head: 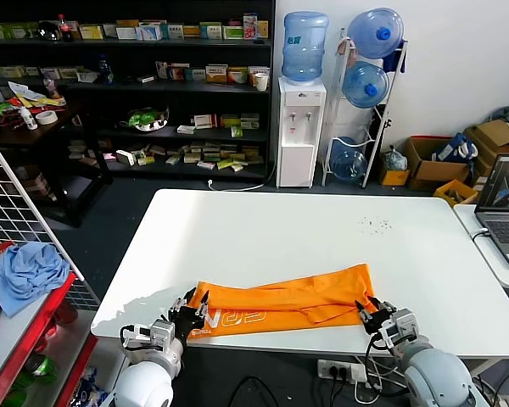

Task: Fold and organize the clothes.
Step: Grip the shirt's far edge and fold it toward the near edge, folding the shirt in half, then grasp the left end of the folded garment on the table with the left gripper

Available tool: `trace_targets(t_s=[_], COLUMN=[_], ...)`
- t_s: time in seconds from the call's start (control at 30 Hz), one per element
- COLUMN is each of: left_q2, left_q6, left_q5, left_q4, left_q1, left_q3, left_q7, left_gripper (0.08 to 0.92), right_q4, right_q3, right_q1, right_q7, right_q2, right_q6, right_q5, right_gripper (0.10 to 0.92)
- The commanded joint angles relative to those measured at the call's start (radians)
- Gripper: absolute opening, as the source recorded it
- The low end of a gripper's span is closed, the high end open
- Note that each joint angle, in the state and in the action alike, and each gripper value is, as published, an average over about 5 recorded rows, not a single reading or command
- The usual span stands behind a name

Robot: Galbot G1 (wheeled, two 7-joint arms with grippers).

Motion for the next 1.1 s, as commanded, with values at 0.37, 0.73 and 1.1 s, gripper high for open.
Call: trace_targets(t_s=[0.37, 0.73, 1.1], left_q2=[-0.034, -0.042, -0.037], left_q6=[0.068, 0.078, 0.076], left_q5=[-0.277, -0.313, -0.295], left_q4=[0.050, 0.073, 0.044], left_q1=[-0.016, -0.025, -0.018], left_q3=[-0.027, -0.027, -0.024], left_q7=[-0.068, -0.078, -0.063], left_gripper=[0.799, 0.803, 0.512], right_q4=[0.026, 0.040, 0.051], right_q3=[-0.004, -0.004, -0.003], right_q1=[-0.038, -0.047, -0.054], right_q7=[0.001, 0.002, 0.003], right_q2=[0.009, 0.008, 0.010], right_q6=[-0.003, -0.008, -0.013], right_q5=[-0.013, -0.014, -0.014], right_gripper=[0.809, 0.823, 0.823])
